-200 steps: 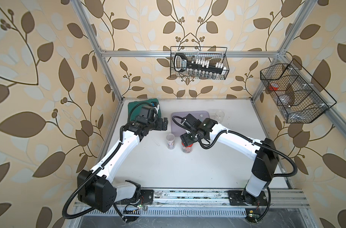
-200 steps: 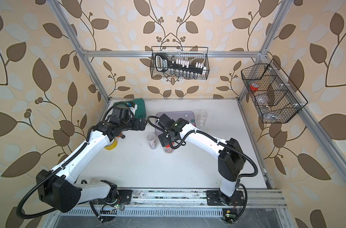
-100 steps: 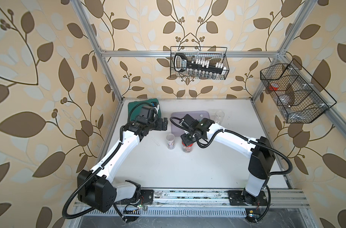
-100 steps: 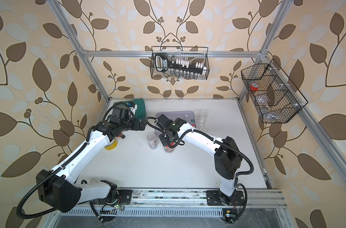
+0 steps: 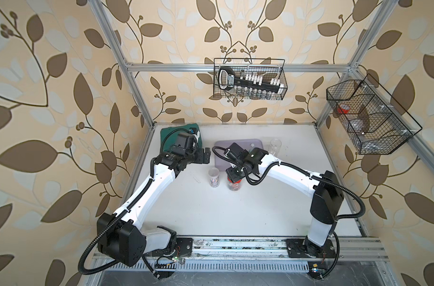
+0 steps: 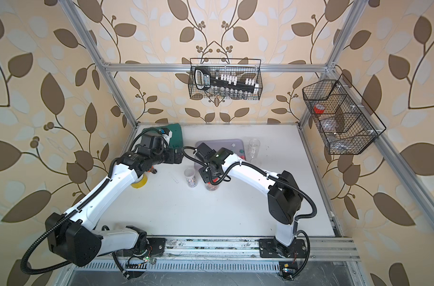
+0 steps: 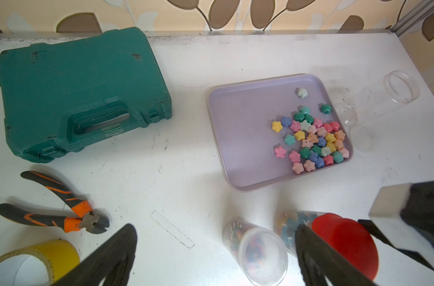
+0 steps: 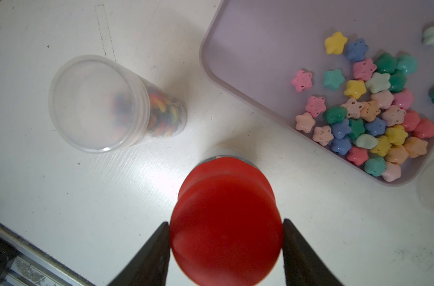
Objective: Pour the candies out of the jar
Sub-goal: Pick up the jar from the center of the board.
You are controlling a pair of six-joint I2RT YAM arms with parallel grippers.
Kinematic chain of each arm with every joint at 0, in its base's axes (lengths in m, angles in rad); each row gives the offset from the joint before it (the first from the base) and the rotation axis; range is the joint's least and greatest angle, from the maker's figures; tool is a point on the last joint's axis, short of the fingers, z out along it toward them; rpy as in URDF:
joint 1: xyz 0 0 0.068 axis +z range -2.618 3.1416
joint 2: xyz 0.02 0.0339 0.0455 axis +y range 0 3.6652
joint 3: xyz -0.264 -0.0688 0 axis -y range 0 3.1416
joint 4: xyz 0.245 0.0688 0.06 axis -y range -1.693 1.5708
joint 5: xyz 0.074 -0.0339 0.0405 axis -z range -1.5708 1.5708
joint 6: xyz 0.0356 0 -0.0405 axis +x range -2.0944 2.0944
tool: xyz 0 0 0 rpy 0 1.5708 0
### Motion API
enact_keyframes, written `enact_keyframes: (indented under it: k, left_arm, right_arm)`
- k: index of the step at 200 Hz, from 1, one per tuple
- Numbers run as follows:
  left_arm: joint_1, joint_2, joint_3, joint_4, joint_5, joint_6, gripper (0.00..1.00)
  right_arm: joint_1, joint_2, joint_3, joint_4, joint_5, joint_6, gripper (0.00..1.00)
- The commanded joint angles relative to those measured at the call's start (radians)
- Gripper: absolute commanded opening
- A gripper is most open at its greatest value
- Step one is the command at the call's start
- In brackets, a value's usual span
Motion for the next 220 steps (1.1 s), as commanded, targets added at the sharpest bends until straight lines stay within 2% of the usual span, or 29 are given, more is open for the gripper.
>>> enact_keyframes:
  k: [1,43,66,100,147,220]
  left_arm:
    - [0.0,-0.008,0.017,-0.008,-0.015,0.0,0.99]
    - [0.0,-0.008,0.017,-0.009,-0.011,0.002,0.99]
    - [0.0,-0.008,0.017,-0.008,-0.01,0.002,0.99]
    - [0.0,-0.006,0.017,-0.008,-0.007,0.002,0.99]
    - [0.0,-0.005,0.017,-0.007,0.016,0.006,0.99]
    - [0.0,0.0,0.015,-0.001,0.056,0.014,0.99]
  right_arm:
    - [0.003,0.042,0.01,-0.018,0.009,-0.016,0.62]
    - [0.003,0.043,0.011,-0.017,0.007,-0.026,0.5]
    - [0.003,0.039,0.012,-0.016,-0.001,-0.025,0.46]
    - [-0.011,0.012,0.009,-0.017,-0.005,-0.029,0.44]
    - [-0.08,-0.052,-0.003,-0.016,-0.041,-0.043,0.41]
    - [-0.138,-0.108,-0.031,-0.025,-0.029,-0.071,0.39]
